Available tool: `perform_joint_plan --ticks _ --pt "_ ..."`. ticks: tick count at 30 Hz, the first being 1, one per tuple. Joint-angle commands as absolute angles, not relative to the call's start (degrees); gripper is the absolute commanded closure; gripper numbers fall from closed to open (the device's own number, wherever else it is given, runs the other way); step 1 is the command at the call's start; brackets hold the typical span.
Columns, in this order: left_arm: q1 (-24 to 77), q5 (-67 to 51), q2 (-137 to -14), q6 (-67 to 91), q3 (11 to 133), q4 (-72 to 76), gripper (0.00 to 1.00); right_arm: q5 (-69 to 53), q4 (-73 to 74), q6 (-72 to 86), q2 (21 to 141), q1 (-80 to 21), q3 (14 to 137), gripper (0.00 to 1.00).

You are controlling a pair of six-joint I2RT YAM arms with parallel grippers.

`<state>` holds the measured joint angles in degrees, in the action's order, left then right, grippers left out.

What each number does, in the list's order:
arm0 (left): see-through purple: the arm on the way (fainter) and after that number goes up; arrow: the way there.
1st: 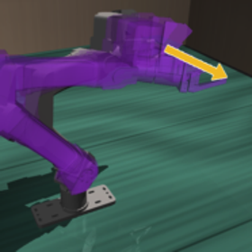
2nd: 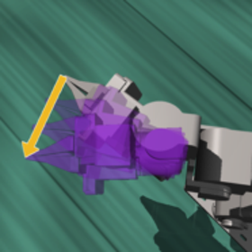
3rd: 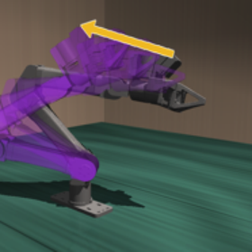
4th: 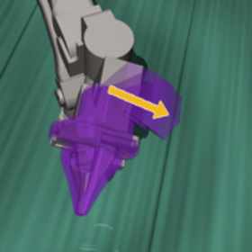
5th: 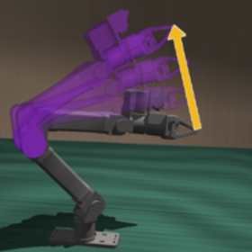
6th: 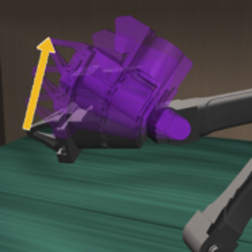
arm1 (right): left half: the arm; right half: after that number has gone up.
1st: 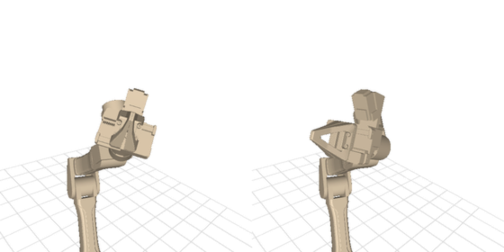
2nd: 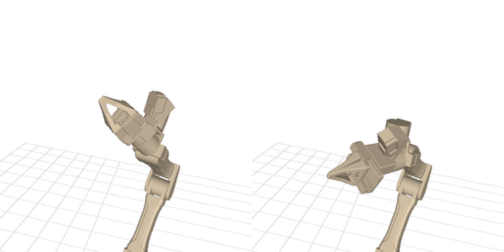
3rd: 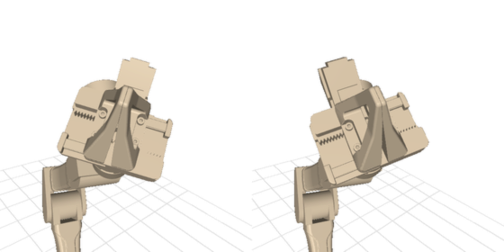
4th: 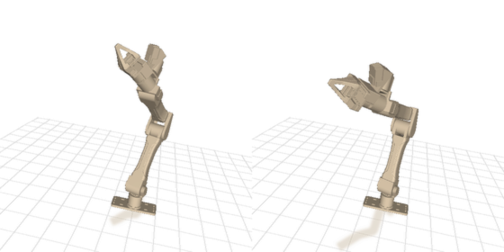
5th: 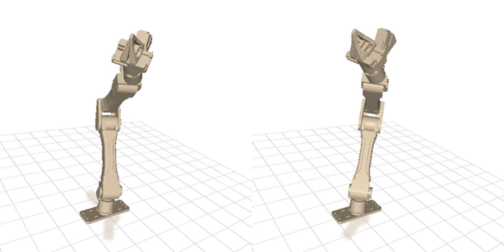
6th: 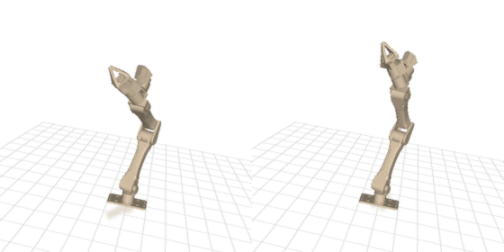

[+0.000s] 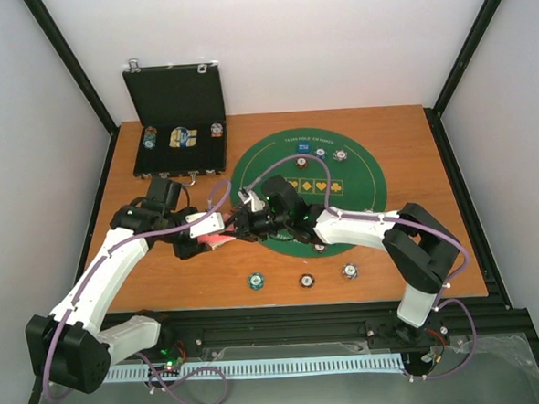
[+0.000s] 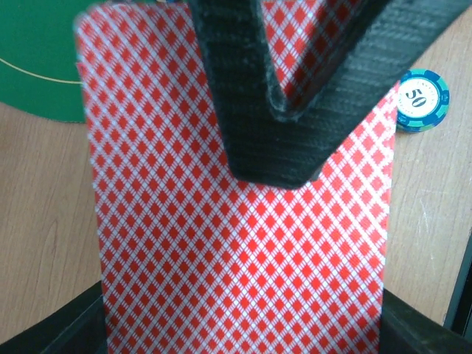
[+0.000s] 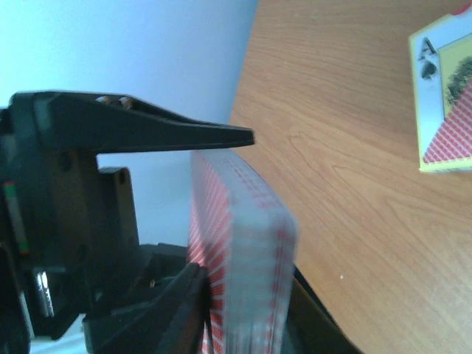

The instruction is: Distribute texas hold em gaming equipment

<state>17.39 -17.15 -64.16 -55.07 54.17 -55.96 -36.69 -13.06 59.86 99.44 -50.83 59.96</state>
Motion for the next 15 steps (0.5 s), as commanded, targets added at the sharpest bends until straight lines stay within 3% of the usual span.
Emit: perform_joint_plan --ticks 1,2,4,6,8,15 --pt "17.93 -20.53 -60.87 -55.88 55.04 -55.60 0.82 -36.72 -18.06 63.17 100.85 -51.32 60.54 0.89" --pt "17.93 -21.04 -60.21 -56.04 54.91 -55.52 0.70 -36.80 -19.37 64.03 100.83 -51.33 59.86 0.95" --pt "17.93 -22.26 -58.97 -55.53 54.55 -55.10 0.30 -37.15 -22.84 65.71 100.55 -51.37 58.60 0.97" --pt "17.93 -23.49 -57.46 -55.04 53.88 -54.29 0.12 -37.27 -23.82 66.28 99.98 -51.46 57.75 0.97" --pt "17.93 -24.63 -55.77 -54.72 52.82 -53.31 0.01 -37.42 -23.82 66.20 99.26 -51.46 57.22 0.97" --pt "17.93 -27.02 -54.57 -53.26 51.22 -51.42 0.00 -38.00 -26.73 67.91 97.96 -52.00 55.15 0.97"
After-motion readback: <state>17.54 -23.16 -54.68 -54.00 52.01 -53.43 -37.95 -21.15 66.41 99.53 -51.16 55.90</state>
